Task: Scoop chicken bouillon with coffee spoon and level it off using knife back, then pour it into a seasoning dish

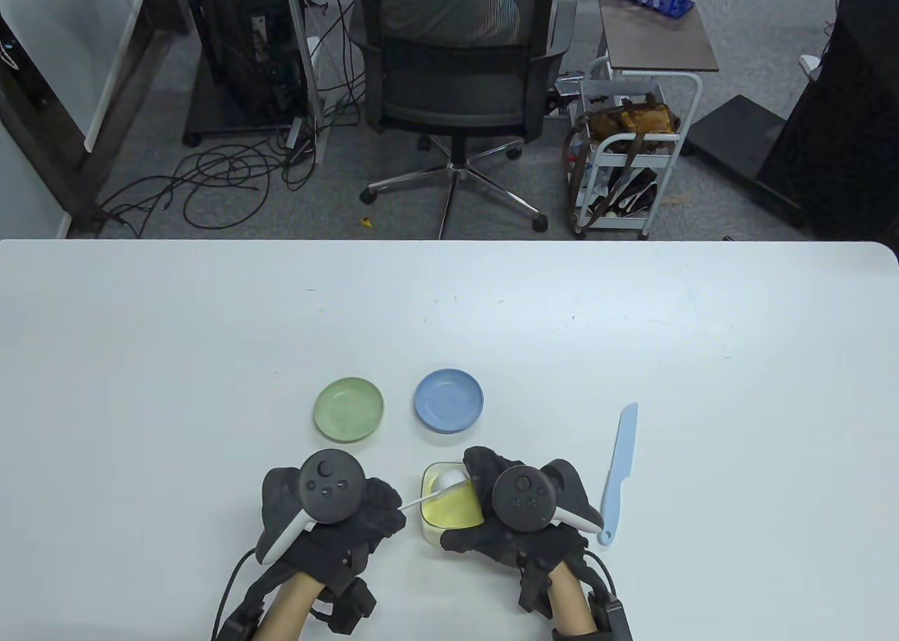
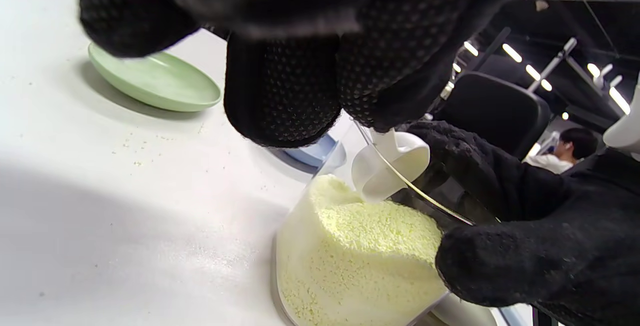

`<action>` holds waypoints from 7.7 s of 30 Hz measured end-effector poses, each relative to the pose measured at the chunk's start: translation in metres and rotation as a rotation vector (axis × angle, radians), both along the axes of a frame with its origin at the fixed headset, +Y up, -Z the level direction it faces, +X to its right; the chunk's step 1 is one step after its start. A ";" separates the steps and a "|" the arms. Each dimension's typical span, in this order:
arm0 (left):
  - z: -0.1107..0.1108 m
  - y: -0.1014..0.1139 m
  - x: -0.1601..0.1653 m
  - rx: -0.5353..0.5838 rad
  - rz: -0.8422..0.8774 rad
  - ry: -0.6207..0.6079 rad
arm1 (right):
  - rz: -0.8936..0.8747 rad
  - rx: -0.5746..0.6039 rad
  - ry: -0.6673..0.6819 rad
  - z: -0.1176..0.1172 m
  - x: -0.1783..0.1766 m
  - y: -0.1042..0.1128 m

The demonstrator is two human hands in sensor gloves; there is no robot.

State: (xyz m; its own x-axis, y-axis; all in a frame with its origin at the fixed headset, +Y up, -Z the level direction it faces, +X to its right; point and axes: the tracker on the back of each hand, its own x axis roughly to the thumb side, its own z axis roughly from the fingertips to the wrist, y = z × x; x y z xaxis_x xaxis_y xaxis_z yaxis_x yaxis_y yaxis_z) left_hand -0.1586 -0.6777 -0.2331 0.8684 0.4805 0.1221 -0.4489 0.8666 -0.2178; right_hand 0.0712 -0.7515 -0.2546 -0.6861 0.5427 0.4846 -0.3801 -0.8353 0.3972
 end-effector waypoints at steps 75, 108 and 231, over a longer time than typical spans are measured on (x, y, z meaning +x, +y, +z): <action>-0.011 -0.063 -0.051 -0.461 0.714 -0.140 | 0.426 -0.004 -0.897 0.011 0.154 -0.003; -0.010 -0.065 -0.051 -0.463 0.742 -0.144 | 0.675 -0.139 -0.885 -0.021 0.128 -0.018; -0.032 -0.059 -0.113 -0.379 0.948 0.105 | 0.293 0.155 -0.562 0.029 0.137 -0.019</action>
State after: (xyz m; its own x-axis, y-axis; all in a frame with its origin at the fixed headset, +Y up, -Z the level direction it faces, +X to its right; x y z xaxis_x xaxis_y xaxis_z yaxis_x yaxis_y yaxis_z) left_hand -0.2720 -0.7368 -0.2651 0.1089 0.9658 -0.2354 -0.9458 0.0278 -0.3236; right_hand 0.2085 -0.7710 -0.2256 -0.9666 0.2474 0.0663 -0.2428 -0.9675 0.0710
